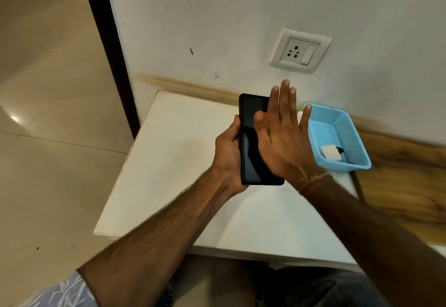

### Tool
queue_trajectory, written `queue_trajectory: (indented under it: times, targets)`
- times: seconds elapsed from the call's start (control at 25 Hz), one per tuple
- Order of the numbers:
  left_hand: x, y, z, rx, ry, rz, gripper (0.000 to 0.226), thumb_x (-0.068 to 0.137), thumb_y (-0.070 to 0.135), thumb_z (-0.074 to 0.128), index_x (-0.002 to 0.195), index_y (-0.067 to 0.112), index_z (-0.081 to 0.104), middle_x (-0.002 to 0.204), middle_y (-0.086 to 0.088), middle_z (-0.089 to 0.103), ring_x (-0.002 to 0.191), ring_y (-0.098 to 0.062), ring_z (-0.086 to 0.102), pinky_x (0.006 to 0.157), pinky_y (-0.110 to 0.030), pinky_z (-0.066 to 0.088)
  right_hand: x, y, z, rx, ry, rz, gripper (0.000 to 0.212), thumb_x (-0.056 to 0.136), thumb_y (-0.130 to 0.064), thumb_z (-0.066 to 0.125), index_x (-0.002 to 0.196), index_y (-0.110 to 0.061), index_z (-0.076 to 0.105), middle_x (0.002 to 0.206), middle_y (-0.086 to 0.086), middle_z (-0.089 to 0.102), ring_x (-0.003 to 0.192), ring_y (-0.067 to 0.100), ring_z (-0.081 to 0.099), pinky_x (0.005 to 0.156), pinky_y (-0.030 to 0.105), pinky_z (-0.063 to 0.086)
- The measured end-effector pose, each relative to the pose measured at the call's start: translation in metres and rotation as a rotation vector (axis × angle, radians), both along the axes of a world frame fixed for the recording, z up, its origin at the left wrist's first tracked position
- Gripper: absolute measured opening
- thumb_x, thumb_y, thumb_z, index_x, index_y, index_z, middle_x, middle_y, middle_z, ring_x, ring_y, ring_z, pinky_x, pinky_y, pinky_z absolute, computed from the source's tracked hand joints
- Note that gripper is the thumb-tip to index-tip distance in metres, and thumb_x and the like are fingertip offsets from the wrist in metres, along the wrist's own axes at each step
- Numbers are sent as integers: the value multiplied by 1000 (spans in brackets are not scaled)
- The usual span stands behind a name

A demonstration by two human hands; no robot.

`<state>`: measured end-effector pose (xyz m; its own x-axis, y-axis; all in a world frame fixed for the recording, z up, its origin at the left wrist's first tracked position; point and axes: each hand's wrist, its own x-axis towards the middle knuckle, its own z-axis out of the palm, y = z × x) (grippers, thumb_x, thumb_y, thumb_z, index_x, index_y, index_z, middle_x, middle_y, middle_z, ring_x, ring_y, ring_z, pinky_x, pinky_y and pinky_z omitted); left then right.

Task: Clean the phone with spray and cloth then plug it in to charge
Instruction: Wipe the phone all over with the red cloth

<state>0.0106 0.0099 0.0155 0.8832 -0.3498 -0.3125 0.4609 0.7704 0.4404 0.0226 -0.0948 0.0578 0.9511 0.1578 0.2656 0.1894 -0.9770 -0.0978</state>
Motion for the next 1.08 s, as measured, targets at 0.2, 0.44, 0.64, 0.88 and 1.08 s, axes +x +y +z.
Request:
queue_trajectory:
  times: [0.2,0.44,0.64,0.88,1.08]
  targets:
    - [-4,-12,-8,7,-42,-18,57,101,55,41,85,20,84,89,-9,79,74,-25,77,61,-36,61,61,27,17,25,-27,-52,71,96,-54,-1,149,-9,-13,158,8,-20,145,22,-17,116,56,-6]
    - [-7,-2,-8,-78,-46,6,51,93,53,49,122,17,72,128,-10,70,118,-29,66,106,-46,49,8,42,-7,85,-6,151,75,91,-55,-8,152,-12,-6,160,5,-13,146,18,-15,118,49,-5]
    - [3,7,-5,-141,-64,-7,65,100,52,37,144,6,51,152,-19,45,139,-36,43,119,-52,30,-55,31,-26,-51,-30,202,69,97,-48,6,152,-7,4,160,10,-3,147,24,-7,117,54,7]
    - [1,3,-3,-108,-11,15,63,101,56,37,127,9,69,114,-14,73,100,-29,72,83,-38,62,-54,8,-19,-77,-30,162,69,98,-51,4,152,-7,0,159,11,-10,146,22,-13,118,52,2]
    - [2,6,-3,-3,-6,7,58,99,59,41,125,18,72,121,-12,73,105,-30,72,95,-44,56,8,12,0,-40,-43,11,73,94,-54,-2,150,-8,-11,158,10,-19,145,22,-19,117,52,-6]
